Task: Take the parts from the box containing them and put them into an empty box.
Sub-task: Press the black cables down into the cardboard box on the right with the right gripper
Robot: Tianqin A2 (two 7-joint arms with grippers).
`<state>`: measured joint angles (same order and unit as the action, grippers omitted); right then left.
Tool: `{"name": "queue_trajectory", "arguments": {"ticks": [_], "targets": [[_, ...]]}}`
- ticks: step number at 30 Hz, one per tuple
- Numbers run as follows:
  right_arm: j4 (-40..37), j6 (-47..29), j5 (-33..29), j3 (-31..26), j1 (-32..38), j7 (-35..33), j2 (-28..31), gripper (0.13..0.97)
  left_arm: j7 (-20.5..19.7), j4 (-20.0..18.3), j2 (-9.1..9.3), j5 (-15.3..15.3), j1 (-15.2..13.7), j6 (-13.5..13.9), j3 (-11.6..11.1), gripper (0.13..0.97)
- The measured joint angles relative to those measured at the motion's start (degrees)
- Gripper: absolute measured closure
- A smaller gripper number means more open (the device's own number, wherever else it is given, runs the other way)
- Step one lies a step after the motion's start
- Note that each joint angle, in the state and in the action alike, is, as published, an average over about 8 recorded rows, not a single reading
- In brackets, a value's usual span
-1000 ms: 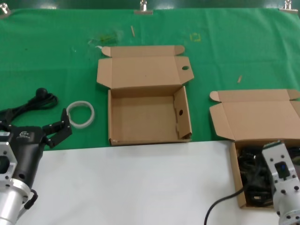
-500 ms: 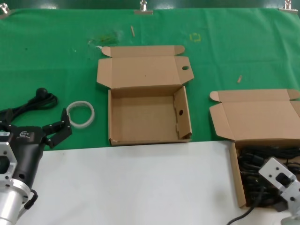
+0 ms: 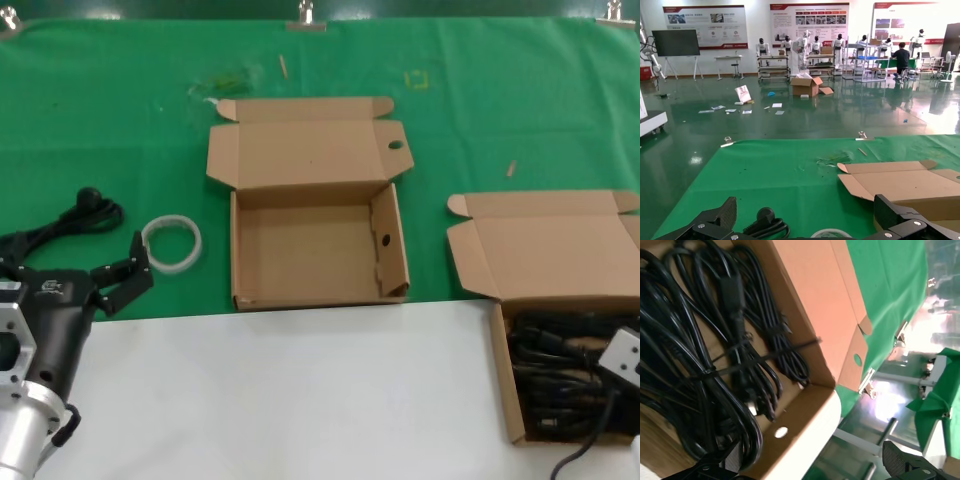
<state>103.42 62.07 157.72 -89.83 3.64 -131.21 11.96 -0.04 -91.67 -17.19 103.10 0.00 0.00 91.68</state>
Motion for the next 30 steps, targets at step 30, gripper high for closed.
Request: {"name": "queue_trajectory", "arguments": {"ticks": [30], "targets": [[0.2, -4.5, 0.0, 4.0, -1.4, -1.9, -2.6, 0.129, 0.0, 0.0, 0.0, 0.0, 0.0, 0.0, 0.0, 0.132]]}}
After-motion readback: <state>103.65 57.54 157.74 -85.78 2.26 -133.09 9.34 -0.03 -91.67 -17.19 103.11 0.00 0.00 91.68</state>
